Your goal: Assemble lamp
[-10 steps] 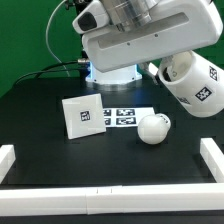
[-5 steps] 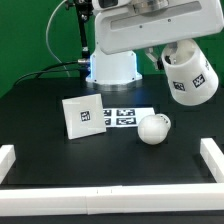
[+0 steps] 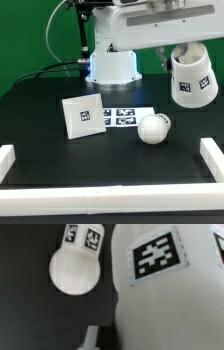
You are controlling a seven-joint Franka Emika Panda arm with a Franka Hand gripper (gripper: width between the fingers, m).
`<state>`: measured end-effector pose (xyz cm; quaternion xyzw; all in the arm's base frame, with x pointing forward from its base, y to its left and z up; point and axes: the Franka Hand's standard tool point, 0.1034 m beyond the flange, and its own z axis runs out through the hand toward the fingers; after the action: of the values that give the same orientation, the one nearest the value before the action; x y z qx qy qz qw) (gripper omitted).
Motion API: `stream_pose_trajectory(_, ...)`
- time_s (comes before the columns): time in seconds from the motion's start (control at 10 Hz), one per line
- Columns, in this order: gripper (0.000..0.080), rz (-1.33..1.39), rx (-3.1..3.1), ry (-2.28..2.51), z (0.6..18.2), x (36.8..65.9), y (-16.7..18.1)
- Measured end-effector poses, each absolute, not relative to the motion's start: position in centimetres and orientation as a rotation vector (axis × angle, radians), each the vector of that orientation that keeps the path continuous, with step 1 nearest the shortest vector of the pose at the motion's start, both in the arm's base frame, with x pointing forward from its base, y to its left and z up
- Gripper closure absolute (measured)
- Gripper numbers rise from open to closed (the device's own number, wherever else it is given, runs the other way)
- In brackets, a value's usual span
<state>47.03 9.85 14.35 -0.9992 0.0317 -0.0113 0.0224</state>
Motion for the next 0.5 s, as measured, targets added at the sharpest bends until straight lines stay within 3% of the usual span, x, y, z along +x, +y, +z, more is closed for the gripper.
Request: stream_pose_trajectory(0.5, 0.0749, -0.067, -3.108, 0.064, 13.62, 46.5, 10.4)
